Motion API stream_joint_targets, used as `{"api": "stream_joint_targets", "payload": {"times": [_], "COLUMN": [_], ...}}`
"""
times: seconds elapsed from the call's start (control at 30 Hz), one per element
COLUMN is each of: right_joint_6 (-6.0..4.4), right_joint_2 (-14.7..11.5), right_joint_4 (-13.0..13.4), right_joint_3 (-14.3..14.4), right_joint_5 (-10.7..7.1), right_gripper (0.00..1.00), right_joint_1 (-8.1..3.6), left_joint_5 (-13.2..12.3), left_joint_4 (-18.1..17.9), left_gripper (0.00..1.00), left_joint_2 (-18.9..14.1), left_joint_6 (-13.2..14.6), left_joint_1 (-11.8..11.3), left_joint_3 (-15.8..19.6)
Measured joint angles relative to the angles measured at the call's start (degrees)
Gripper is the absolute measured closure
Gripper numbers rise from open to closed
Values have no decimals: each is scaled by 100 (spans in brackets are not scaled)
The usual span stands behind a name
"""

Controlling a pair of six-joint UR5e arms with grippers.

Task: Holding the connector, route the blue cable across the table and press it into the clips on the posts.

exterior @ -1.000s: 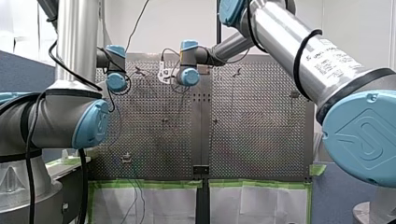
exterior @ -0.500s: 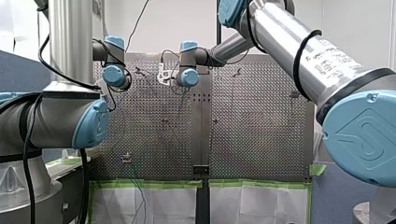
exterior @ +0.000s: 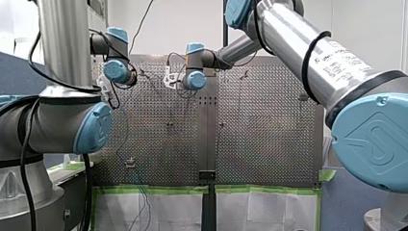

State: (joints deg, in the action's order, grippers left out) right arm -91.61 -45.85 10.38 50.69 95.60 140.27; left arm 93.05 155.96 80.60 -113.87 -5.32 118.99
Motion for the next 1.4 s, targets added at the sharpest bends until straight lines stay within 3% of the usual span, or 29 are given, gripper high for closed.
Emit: {"api": "stream_joint_targets", "payload": {"times": [0.3, 0.67, 1.13, 1.4], "right_joint_6": [-7, -7, 1, 4], "right_joint_2": [2, 15, 34, 42], "right_joint_4": [-33, -70, -88, -87], "right_joint_3": [3, 5, 5, 4], "right_joint_5": [87, 132, 136, 136], "right_gripper": [100, 100, 100, 100], "right_joint_1": [-4, -15, -49, -72], "left_joint_5": [-271, -384, 146, 236], "left_joint_4": [244, -170, -846, -1068], "left_gripper": [0, 0, 0, 0], "left_joint_2": [-53, -87, 446, 624], "left_joint_6": [456, 1030, 1711, 1954], "left_joint_1": [229, 532, 785, 849], "left_joint_3": [29, 29, -333, -473]}}
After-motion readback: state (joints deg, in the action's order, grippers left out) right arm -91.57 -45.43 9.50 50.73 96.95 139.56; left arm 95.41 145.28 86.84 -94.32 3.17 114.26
